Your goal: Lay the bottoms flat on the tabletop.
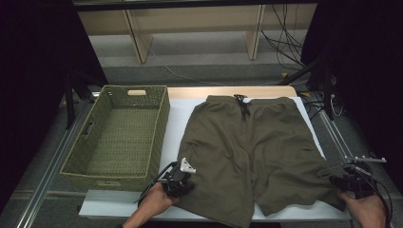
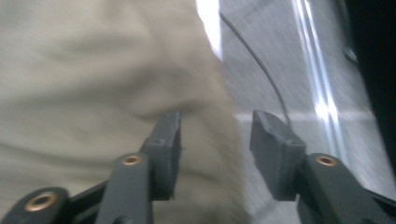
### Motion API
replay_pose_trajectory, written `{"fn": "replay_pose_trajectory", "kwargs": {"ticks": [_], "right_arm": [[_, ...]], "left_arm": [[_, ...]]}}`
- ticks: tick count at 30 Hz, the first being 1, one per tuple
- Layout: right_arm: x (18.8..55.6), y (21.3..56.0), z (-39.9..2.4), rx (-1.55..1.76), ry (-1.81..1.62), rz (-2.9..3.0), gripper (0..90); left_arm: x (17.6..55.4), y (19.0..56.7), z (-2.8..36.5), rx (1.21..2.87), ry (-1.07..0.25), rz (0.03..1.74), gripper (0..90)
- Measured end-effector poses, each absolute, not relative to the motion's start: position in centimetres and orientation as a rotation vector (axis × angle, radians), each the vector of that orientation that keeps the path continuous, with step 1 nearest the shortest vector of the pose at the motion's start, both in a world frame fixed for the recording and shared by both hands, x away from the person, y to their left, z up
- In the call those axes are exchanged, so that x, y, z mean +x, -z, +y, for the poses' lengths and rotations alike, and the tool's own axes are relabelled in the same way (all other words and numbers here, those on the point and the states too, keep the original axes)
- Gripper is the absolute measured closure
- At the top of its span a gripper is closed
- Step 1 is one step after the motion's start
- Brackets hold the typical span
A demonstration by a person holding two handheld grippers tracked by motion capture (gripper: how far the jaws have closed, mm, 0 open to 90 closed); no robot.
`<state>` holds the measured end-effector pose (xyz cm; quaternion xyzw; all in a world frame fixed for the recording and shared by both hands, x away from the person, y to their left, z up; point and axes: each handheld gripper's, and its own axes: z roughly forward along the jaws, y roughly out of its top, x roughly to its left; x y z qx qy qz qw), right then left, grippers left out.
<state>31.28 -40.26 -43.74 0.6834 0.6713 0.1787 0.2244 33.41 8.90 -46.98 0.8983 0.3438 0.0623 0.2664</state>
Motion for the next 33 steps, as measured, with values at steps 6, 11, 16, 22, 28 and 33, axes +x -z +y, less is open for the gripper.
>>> {"fn": "replay_pose_trajectory", "kwargs": {"ticks": [6,11,16,22,28,33], "right_arm": [[32.6,42.5,-34.9,1.762,-0.789,1.981,52.9],[34.3,42.9,-29.3,1.654,-0.853,2.157,53.9],[35.9,44.4,-24.7,1.567,-0.803,2.323,55.3],[36.9,45.5,-21.1,1.542,-0.722,2.432,56.8],[36.1,46.3,-19.7,1.448,-0.556,2.481,85.7],[35.2,45.8,-20.4,1.410,-0.531,2.499,89.3]], "left_arm": [[33.2,47.1,8.8,2.441,-0.155,0.925,89.6],[32.9,47.1,8.9,2.451,-0.146,0.913,89.7],[32.7,47.0,8.8,2.449,-0.143,0.909,89.7],[32.5,46.8,8.8,2.438,-0.131,0.902,89.7],[32.3,46.7,8.6,2.437,-0.123,0.887,89.7],[31.7,46.3,8.4,2.430,-0.077,0.853,89.7]]}}
